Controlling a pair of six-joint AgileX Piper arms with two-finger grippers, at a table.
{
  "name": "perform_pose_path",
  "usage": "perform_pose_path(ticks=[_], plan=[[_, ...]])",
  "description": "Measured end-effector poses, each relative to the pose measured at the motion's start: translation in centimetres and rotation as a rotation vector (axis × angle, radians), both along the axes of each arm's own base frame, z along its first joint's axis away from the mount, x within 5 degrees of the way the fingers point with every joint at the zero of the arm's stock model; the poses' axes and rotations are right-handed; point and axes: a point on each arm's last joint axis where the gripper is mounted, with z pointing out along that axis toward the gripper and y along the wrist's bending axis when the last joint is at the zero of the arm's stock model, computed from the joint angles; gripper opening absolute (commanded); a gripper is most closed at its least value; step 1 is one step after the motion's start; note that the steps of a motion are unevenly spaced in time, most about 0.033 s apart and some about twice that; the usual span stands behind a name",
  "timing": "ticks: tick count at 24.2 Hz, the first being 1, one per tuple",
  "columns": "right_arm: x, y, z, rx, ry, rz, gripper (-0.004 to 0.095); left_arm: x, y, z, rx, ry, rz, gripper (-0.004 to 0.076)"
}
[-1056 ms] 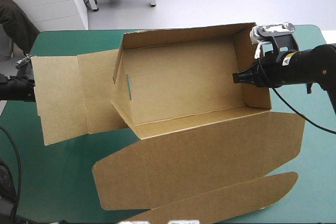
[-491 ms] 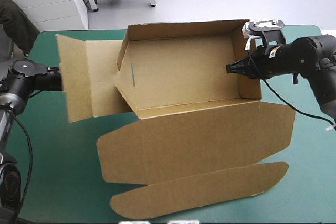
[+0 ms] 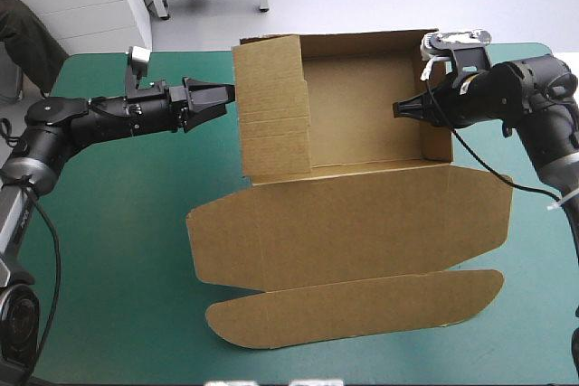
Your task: Fold the box
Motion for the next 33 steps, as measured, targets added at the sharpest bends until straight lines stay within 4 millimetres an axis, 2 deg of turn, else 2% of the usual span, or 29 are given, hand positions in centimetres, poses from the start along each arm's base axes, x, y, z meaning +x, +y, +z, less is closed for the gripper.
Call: perform_pose_path(ticks=[5,9,13,17,24,33], plan=[[0.1,-0.3,0.0,-0.024,-0.010,-0.010,-0.0005,-0.6,-2.7,1.2,-0.013,-0.040,-0.080,0.0598],[0.1,-0.5,0.0,-0.037,-0.009,-0.017,-0.0005,-2.0,-4.7,3.0,0.027,-0.116,-0.141,0.0598],[0.1,-0.5,0.0,-0.027,-0.002,-0.023,-0.0005,-3.7,-4.8,3.7,0.132,-0.145,-0.167,0.0594],[0.0,-0.3,-0.1,-0.009,0.006,-0.027,-0.0005,-4.5,-4.6,3.0,0.261,-0.086,-0.187,0.0517],[-0.3,0.8,0.0,-0.039,-0.005,-0.021,-0.0005,-4.6,-5.5,2.5,0.359,-0.073,-0.143,0.0514],[-1.3,3.7,0.2,-0.137,-0.069,-0.060,-0.0005,-3.7,-6.3,2.3,0.445,-0.104,0.014,0.0514]])
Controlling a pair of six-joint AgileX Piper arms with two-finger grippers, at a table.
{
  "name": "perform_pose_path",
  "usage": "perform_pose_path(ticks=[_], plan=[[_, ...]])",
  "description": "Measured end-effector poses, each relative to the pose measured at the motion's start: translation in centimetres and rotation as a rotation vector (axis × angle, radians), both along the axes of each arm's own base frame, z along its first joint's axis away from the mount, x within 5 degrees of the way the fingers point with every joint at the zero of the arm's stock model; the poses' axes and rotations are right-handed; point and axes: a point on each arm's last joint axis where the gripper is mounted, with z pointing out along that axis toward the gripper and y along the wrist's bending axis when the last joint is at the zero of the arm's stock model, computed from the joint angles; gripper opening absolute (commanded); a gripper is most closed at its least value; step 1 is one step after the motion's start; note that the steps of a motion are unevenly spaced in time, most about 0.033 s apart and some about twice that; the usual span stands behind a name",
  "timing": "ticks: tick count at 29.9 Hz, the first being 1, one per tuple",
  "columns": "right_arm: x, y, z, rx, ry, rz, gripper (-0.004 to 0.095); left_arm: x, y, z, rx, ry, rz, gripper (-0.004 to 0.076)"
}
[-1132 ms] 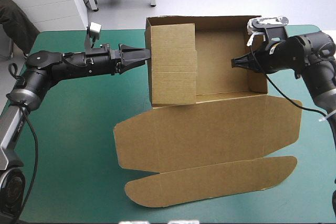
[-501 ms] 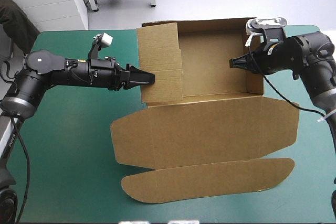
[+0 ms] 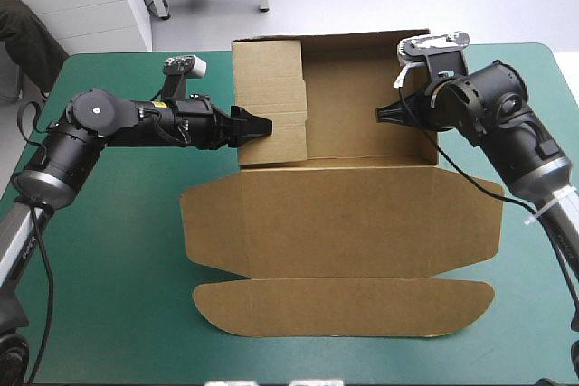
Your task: Fold the box
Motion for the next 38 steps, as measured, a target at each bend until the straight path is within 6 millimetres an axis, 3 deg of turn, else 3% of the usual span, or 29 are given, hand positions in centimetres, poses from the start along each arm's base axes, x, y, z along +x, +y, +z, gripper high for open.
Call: perform_pose_path(ticks=[12,20,29,31,33,35,36,38], plan=[[-1.3,2.7,0.4,-0.043,-0.061,0.001,-0.0005,1.0,0.6,0.1,0.058,-0.084,0.097,0.0514],[-2.1,4.0,0.5,-0.044,-0.074,0.009,-0.0005,1.1,1.0,2.1,0.108,-0.161,0.122,0.0514],[-2.6,4.6,0.5,-0.039,-0.076,0.002,-0.0005,1.0,1.2,1.7,0.147,-0.129,0.126,0.0507],[-2.7,4.6,0.5,-0.038,-0.073,0.000,-0.0005,0.9,1.1,1.7,0.155,-0.124,0.118,0.0459],[-2.7,4.6,0.4,-0.041,-0.067,-0.006,-0.0005,0.8,1.0,1.5,0.177,-0.122,0.104,0.0288],[-2.7,4.5,0.4,-0.053,-0.061,-0.014,-0.0005,0.7,0.9,1.4,0.205,-0.123,0.090,0.0053],[-2.8,4.4,0.4,-0.059,-0.058,-0.017,-0.0005,0.7,0.8,1.2,0.222,-0.125,0.085,-0.0003],[-2.9,4.2,0.4,-0.069,-0.052,-0.026,-0.0005,1.0,0.8,0.9,0.245,-0.126,0.086,-0.0006]])
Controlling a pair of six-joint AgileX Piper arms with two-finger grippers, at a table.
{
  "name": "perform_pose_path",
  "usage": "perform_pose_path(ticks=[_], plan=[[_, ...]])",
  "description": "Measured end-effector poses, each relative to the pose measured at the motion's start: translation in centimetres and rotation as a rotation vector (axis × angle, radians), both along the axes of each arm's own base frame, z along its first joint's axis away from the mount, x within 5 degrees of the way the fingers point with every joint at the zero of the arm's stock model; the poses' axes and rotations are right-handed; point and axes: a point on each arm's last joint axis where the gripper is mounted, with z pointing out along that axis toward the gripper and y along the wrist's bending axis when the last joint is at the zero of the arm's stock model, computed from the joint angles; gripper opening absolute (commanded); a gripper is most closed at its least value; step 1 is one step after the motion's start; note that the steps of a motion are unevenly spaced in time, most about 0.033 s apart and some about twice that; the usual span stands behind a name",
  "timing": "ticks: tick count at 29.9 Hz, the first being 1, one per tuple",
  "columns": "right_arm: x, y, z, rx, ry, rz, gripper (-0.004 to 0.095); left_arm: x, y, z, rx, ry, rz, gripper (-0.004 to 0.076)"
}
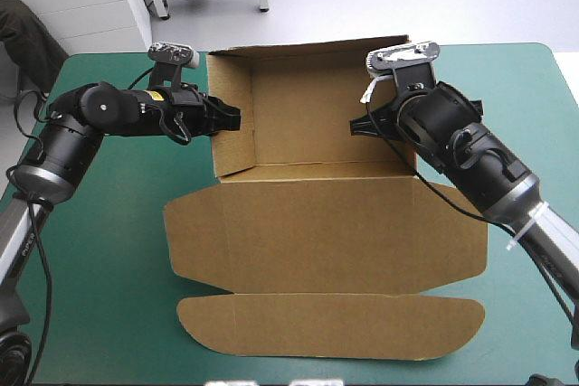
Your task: Fold the box
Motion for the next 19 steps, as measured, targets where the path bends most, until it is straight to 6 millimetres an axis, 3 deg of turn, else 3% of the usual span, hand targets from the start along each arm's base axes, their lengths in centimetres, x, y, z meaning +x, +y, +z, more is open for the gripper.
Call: perform_pose_path(ticks=[10,19], plan=[[-0.17,-0.17,-0.07,0.010,0.020,-0.029,-0.0005,0.55,-0.13,-0.32,-0.029,0.021,0.040,-0.0010],[-0.54,-0.30,-0.38,0.013,0.072,-0.051,-0.0005,0.76,-0.63,-1.13,-0.015,0.048,-0.026,-0.0010]])
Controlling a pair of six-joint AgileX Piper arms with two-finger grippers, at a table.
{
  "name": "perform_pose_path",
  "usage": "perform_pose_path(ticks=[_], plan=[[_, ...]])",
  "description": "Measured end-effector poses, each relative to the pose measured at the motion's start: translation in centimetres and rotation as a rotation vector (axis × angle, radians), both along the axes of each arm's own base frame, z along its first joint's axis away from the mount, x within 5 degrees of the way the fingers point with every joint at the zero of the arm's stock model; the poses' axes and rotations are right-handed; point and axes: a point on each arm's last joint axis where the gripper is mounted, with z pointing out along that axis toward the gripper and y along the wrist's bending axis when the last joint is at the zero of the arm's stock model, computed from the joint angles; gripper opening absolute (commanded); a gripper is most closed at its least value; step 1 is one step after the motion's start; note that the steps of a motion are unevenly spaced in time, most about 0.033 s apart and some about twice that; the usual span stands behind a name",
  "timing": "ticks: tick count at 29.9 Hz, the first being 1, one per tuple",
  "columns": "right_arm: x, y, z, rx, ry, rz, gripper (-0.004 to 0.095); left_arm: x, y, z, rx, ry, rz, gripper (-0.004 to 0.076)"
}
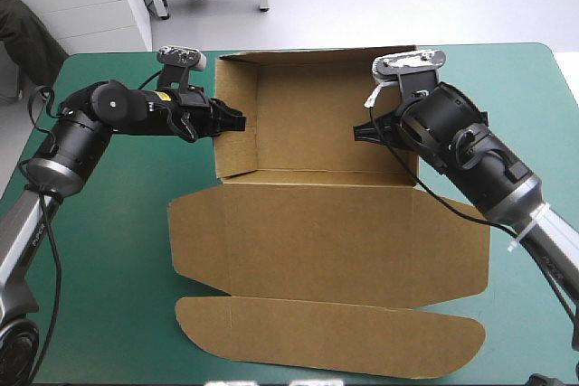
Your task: Fold the box
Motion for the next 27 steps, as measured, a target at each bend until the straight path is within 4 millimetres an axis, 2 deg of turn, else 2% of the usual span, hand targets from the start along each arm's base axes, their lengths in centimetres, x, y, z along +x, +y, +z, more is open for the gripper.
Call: perform_pose_path(ticks=[11,16,22,27], plan=[[0.0,-0.1,0.0,-0.006,-0.005,-0.002,-0.0005,0.5,-0.2,-0.3,-0.031,0.021,0.045,-0.0010],[0.1,-0.1,-0.2,0.029,0.026,-0.002,-0.0005,-0.8,-1.2,0.6,0.096,0.019,0.119,-0.0010],[1.0,-1.6,-0.8,0.130,0.136,0.006,-0.0005,-2.8,-3.4,1.8,0.287,0.019,0.210,-0.0010],[2.0,-2.6,-1.4,0.156,0.185,0.010,-0.0005,-2.2,-4.4,1.2,0.313,0.080,0.255,-0.0010]])
